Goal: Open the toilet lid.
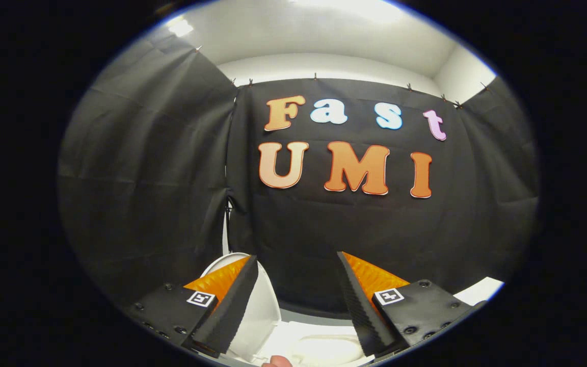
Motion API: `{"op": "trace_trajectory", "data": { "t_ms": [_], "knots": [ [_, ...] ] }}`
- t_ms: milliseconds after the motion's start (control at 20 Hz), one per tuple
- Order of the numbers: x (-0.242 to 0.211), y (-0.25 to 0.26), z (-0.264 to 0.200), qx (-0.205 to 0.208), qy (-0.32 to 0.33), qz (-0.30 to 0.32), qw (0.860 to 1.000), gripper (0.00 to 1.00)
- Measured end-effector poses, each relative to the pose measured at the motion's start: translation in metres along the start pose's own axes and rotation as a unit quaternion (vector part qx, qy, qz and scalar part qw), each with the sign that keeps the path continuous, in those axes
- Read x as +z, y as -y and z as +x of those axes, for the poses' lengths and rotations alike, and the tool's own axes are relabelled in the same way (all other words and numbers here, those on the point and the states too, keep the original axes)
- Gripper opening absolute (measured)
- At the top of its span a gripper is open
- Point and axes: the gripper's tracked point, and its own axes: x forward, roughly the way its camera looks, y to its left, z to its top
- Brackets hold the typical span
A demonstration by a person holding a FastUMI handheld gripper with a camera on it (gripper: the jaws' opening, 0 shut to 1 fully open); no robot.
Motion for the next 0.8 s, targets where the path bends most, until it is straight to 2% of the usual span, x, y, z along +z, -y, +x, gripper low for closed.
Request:
{"op": "trace_trajectory", "data": {
  "t_ms": [150, 400, 550, 800],
  "knots": [
    [-0.022, 0.045, -0.018, -0.02, -0.006, 0.011, 1.0, 0.98],
    [-0.048, 0.089, -0.049, -0.026, -0.009, 0.023, 0.999, 0.98],
    [-0.066, 0.102, -0.068, -0.024, -0.021, 0.005, 0.999, 0.98],
    [-0.076, 0.107, -0.088, -0.007, -0.015, 0.008, 1.0, 0.98]
  ]
}}
